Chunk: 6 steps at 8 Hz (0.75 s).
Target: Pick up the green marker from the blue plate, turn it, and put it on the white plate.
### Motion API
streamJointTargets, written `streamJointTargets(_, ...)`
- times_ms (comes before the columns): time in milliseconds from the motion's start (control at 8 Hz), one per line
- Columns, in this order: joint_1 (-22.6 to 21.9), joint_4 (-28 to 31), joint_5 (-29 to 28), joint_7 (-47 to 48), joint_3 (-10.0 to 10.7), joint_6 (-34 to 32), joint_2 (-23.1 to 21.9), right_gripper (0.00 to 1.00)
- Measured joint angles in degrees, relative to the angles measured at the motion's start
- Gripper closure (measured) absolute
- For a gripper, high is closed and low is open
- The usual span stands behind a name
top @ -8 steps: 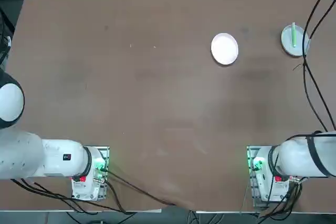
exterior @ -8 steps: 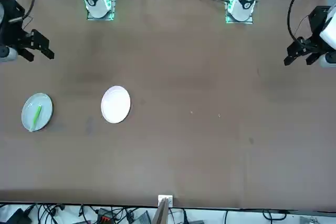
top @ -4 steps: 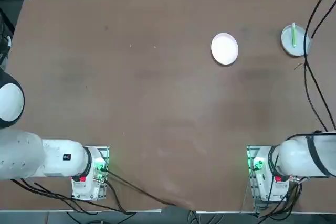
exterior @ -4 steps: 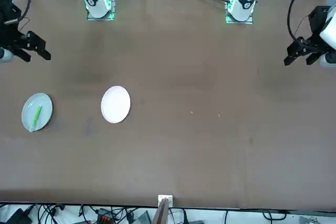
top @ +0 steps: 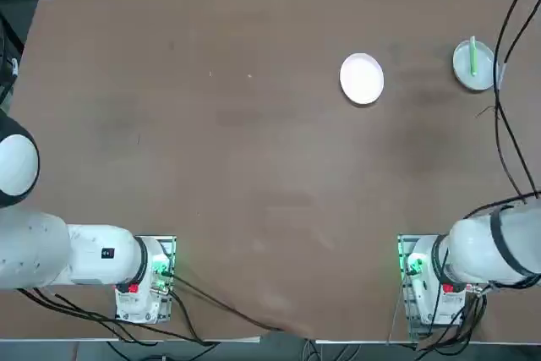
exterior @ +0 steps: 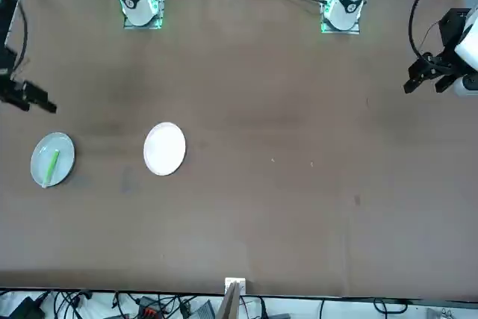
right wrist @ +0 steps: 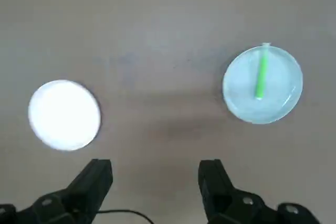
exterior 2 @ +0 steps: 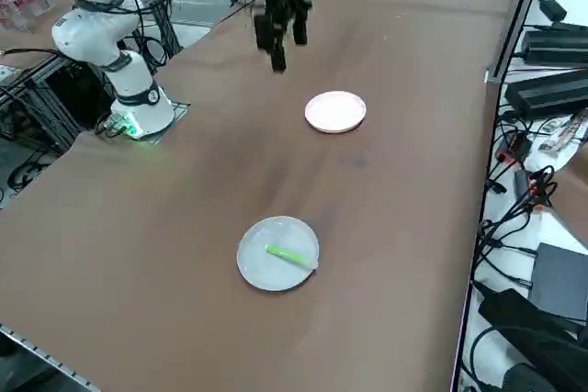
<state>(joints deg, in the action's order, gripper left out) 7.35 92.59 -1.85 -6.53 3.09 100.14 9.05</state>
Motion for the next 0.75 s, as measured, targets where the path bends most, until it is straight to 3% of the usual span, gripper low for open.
streamJointTargets(750, 9.0, 6.2, 0.9, -12.8, 0.1, 16.9, 7.6, 0.01)
